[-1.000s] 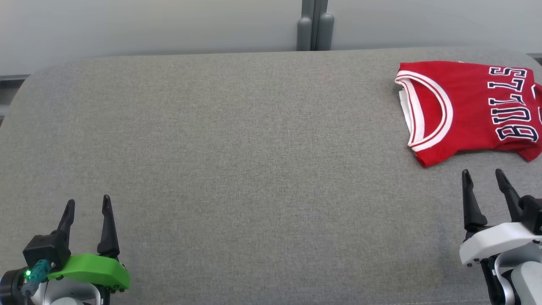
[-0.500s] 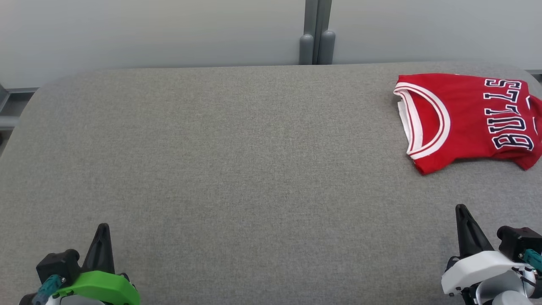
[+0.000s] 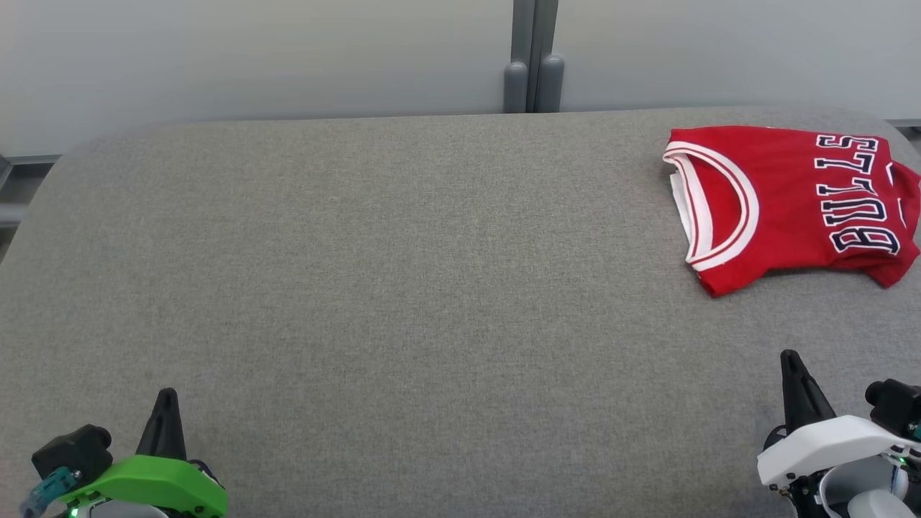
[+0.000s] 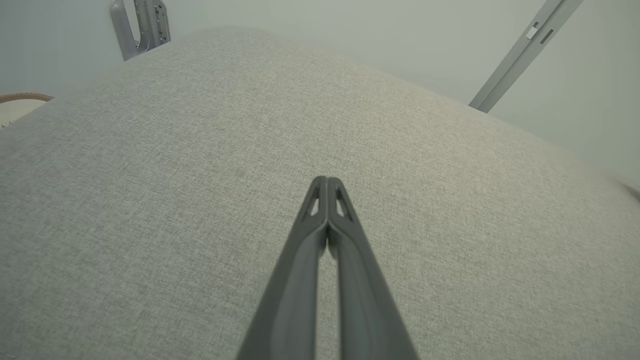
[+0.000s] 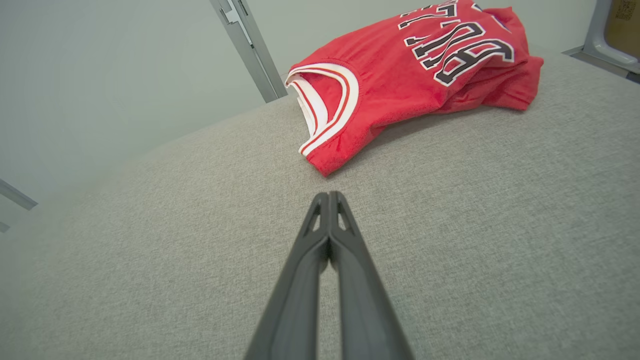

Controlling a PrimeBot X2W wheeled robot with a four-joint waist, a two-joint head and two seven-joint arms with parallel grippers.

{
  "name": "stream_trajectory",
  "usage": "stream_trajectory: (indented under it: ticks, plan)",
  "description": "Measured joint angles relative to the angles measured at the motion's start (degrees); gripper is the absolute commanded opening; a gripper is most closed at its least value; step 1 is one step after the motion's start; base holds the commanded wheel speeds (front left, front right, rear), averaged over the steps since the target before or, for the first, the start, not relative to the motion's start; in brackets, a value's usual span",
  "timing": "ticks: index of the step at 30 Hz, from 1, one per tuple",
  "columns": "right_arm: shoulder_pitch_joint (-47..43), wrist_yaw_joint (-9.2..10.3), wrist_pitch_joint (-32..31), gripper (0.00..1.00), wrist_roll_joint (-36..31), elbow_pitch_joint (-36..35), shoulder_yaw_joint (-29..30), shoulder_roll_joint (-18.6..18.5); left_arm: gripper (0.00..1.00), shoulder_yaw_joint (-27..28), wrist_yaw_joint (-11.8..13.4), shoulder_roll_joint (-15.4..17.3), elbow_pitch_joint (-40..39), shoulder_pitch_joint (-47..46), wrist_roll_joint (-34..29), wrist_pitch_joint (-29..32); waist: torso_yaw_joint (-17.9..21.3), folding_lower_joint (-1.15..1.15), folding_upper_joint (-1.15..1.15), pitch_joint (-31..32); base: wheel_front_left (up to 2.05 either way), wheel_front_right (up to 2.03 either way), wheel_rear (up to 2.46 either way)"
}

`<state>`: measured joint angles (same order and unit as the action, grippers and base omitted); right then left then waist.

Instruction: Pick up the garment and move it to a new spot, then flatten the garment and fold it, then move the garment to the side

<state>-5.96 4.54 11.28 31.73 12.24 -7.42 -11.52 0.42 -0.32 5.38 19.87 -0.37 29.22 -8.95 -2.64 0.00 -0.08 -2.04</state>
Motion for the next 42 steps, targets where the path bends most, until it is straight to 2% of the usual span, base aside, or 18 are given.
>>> stream_trajectory:
  ticks: [42]
  plan:
    - [4.6, -5.30, -8.6, 0.00, 28.2, 2.0, 7.4, 4.4, 0.00, 3.1, -3.0, -1.4, -0.7, -2.0, 29.2, 8.5, 1.2, 0.00, 0.00, 0.9, 0.00, 0.00, 0.00]
